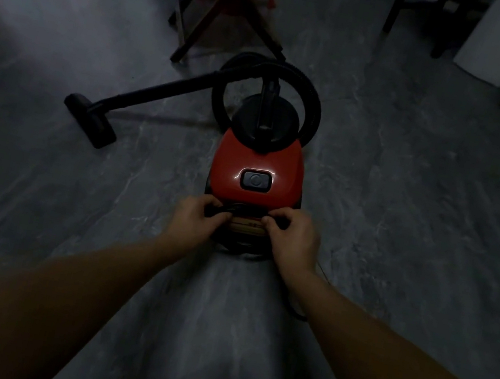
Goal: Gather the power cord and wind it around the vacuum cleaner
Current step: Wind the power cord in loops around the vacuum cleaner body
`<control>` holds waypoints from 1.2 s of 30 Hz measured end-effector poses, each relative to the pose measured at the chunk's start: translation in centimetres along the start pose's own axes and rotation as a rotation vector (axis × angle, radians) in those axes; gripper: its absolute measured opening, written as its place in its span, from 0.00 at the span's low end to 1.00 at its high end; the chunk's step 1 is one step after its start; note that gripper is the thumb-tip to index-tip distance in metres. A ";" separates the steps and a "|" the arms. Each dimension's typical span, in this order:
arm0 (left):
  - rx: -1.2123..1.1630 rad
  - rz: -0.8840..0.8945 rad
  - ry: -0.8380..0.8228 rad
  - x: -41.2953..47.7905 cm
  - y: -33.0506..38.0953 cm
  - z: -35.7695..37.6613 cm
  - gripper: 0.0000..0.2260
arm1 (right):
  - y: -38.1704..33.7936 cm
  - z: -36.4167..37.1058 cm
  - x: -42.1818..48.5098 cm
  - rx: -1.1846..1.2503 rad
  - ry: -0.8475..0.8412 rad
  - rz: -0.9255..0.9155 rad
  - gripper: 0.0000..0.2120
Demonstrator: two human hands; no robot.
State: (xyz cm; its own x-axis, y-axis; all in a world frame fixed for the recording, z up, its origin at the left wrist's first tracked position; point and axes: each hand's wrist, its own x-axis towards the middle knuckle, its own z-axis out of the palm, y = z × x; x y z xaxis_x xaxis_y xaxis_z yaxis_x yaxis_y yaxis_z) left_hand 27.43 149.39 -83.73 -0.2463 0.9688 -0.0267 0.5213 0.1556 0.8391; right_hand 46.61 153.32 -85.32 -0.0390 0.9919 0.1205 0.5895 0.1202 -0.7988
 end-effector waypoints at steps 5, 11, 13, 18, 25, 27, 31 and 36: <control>-0.068 -0.095 -0.025 0.9 0.4 -0.4 0.05 | 0.2 -0.3 0.0 -0.010 0.024 -0.012 0.06; -0.173 -0.194 0.014 1.6 0.0 -0.2 0.13 | 0.5 0.0 0.3 0.003 0.016 -0.018 0.06; -0.144 -0.165 0.011 1.4 -0.2 -0.3 0.13 | 0.6 0.1 0.5 0.001 0.008 -0.028 0.06; 0.181 0.072 0.053 0.5 -0.5 -0.6 0.11 | 0.8 0.3 0.7 -0.008 -0.005 -0.021 0.06; 0.589 0.482 0.190 0.7 -0.4 -1.3 0.13 | 0.5 -0.1 0.7 -0.014 -0.024 -0.008 0.05; 0.590 0.536 0.148 0.5 0.2 -1.3 0.13 | 0.4 -0.1 0.8 -0.007 -0.028 0.001 0.05; 0.390 0.437 0.078 -0.2 0.9 -0.7 0.07 | 0.3 -0.2 0.5 0.009 -0.040 -0.001 0.06; 0.246 0.270 0.080 0.3 0.7 -0.4 0.08 | 0.3 -0.7 -0.5 -0.011 0.024 -0.057 0.10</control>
State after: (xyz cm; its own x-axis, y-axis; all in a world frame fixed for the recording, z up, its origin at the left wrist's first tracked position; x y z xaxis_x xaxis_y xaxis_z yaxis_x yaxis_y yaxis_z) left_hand 27.44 149.74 -82.94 -0.1309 0.9648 0.2282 0.7544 -0.0524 0.6543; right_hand 47.33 152.86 -85.21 -0.0537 0.9823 0.1796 0.5956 0.1759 -0.7838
